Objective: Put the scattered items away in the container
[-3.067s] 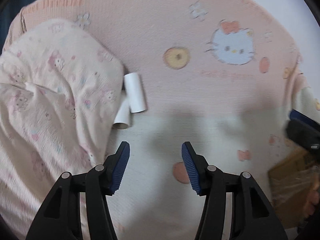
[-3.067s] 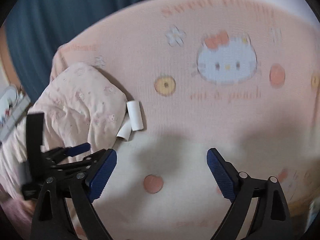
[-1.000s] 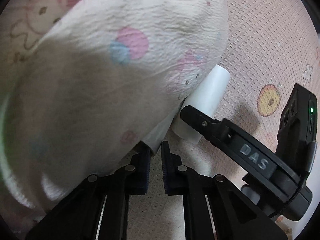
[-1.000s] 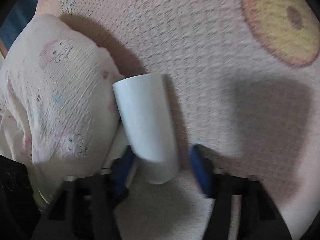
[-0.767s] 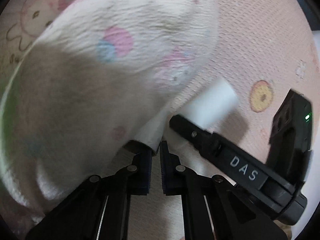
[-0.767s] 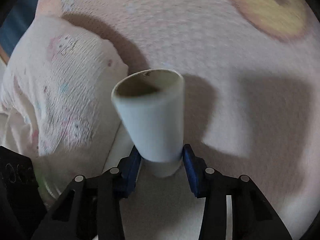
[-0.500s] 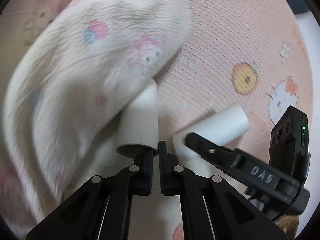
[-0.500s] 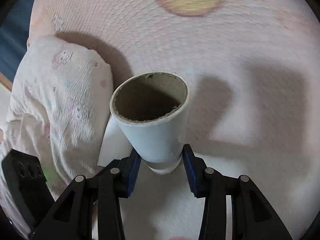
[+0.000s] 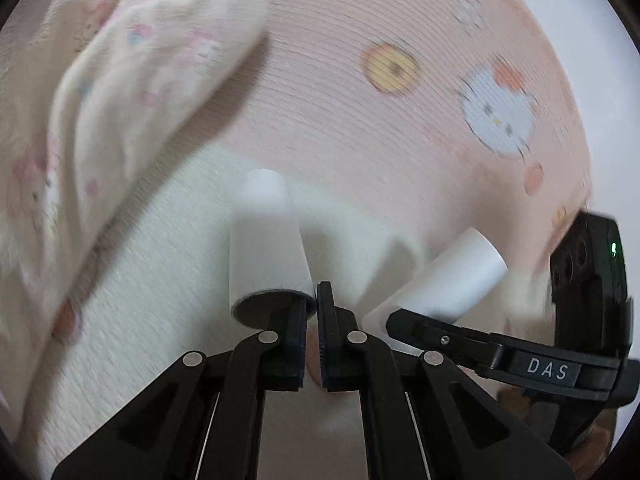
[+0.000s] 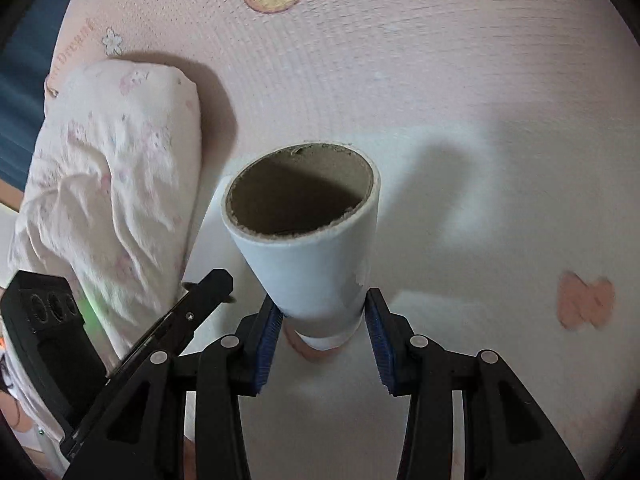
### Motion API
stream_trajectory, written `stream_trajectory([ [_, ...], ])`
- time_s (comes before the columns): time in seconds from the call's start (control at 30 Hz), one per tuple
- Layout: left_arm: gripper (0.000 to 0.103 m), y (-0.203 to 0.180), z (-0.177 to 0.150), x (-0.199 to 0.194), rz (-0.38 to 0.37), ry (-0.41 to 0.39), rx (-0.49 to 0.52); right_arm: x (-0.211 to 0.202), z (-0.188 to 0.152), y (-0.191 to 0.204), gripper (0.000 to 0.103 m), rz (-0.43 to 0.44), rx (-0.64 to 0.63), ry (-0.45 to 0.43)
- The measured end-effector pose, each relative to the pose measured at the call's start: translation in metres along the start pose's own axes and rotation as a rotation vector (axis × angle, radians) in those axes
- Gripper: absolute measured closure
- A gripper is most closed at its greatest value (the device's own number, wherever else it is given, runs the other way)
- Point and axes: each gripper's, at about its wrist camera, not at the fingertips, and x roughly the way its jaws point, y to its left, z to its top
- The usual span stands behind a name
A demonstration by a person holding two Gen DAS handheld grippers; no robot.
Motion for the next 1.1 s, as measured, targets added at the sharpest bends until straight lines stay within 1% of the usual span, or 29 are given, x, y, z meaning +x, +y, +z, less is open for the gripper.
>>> stream_trajectory([
  [0.03,0.097,-0.01,-0.003,0.003,-0.007,0.007,0.013,-0.003,-0.003,0.001,0.063,-0.016,-0.003,0.012],
  [0.1,0.097,-0.025,-0.016,0.002,-0.015,0.021,0.046,-0.007,-0.012,-0.017,0.063,-0.082,0.029,0.071],
  [0.13,0.097,-0.028,-0.025,-0.002,-0.02,0.025,0.058,-0.026,-0.02,-0.038,0.063,-0.099,0.051,0.085],
  [0.23,0.097,-0.045,-0.038,-0.001,-0.033,0.048,0.113,-0.037,-0.035,-0.056,0.066,-0.092,0.119,0.117],
  [0.3,0.097,-0.056,-0.047,0.001,-0.016,0.056,0.168,-0.049,-0.044,-0.066,0.067,-0.1,0.152,0.118],
  [0.37,0.097,-0.064,-0.058,0.0,0.007,0.058,0.233,-0.051,-0.049,-0.068,0.067,-0.108,0.173,0.115],
  [0.43,0.097,-0.069,-0.066,-0.001,0.031,0.058,0.275,-0.049,-0.052,-0.068,0.067,-0.107,0.196,0.111],
  [0.57,0.097,-0.067,-0.075,0.002,0.068,0.076,0.282,-0.055,-0.054,-0.075,0.066,-0.1,0.245,0.1],
  [0.63,0.097,-0.065,-0.075,0.004,0.082,0.095,0.271,-0.058,-0.053,-0.072,0.066,-0.117,0.234,0.097],
  [0.67,0.093,-0.064,-0.075,0.005,0.083,0.108,0.267,-0.053,-0.05,-0.065,0.066,-0.124,0.232,0.098],
  [0.7,0.084,-0.063,-0.074,0.008,0.074,0.139,0.264,-0.053,-0.049,-0.061,0.063,-0.131,0.226,0.106],
  [0.73,0.077,-0.063,-0.074,0.01,0.055,0.176,0.261,-0.056,-0.049,-0.061,0.061,-0.141,0.22,0.112],
  [0.77,0.062,-0.063,-0.074,0.011,0.041,0.201,0.257,-0.053,-0.047,-0.057,0.05,-0.149,0.217,0.116],
  [0.8,0.055,-0.063,-0.074,0.011,0.039,0.211,0.255,-0.052,-0.046,-0.053,0.038,-0.158,0.214,0.121],
  [0.83,0.053,-0.063,-0.075,0.009,0.047,0.211,0.252,-0.05,-0.044,-0.049,0.035,-0.172,0.211,0.119],
  [0.87,0.052,-0.062,-0.077,0.006,0.057,0.208,0.246,-0.05,-0.042,-0.047,0.034,-0.184,0.209,0.113],
  [1.1,0.05,-0.052,-0.08,-0.015,0.121,0.171,0.188,-0.052,-0.038,-0.047,0.034,-0.243,0.242,0.087],
])
